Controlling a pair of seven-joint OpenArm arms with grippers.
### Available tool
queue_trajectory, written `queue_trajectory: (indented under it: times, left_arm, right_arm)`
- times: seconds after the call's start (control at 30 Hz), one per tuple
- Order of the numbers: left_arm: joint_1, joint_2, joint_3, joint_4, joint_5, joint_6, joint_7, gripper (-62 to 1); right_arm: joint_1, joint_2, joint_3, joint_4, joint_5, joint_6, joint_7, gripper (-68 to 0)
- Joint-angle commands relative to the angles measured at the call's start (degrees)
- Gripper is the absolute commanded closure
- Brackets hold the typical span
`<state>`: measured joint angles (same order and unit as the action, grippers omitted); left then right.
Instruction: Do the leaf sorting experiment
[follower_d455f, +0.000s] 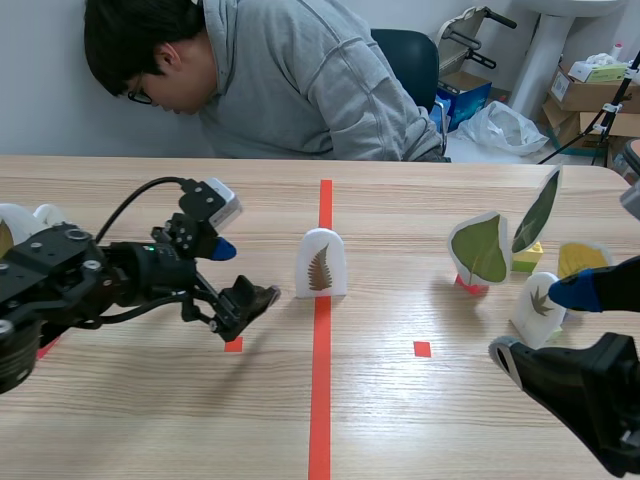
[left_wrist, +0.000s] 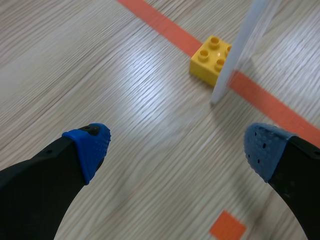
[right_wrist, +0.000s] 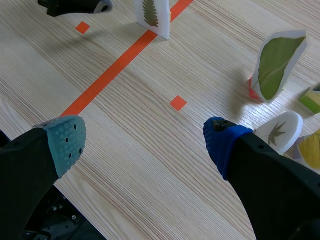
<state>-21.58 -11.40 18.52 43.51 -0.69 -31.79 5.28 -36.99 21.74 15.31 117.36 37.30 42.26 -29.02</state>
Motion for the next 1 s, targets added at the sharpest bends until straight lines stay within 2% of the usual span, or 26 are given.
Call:
queue_trajectory:
  times: [0.0, 0.13, 0.23, 0.47, 0.63, 0.97]
  left_arm:
    - [-0.7, 2.14, -0.26, 0.74, 0.02, -0.42, -1.27, -57.2]
    - [-2.67, 6.19, -0.11, -2.58, 0.42, 1.22, -1.53, -56.9]
    - [-3.06, 8.48, -0.09, -3.32, 1.97, 2.01, -1.68, -56.6]
    - [-3.04, 10.93, -0.11, -3.32, 2.05, 2.8, -1.88, -55.3]
    - [-3.02, 11.04, -0.11, -3.32, 2.45, 3.82, -1.9, -36.4]
    - [-3.02, 11.32, -0.11, -3.32, 2.4, 3.8, -2.54, -17.2]
  right_arm:
    - [0.66, 0.48, 0.44, -0.04, 0.33, 0.46, 0.83, -48.1]
    - [0.66, 0.48, 0.44, -0.04, 0.24, 0.46, 0.81, -48.1]
    - [0.66, 0.48, 0.44, -0.04, 0.22, 0.46, 0.81, -48.1]
    - [0.66, 0.48, 0.44, -0.04, 0.22, 0.46, 0.81, -48.1]
    - [0.66, 0.48, 0.44, -0.04, 0.22, 0.46, 0.83, -48.1]
    - [0.68, 0.48, 0.44, -0.04, 0.22, 0.46, 0.83, -48.1]
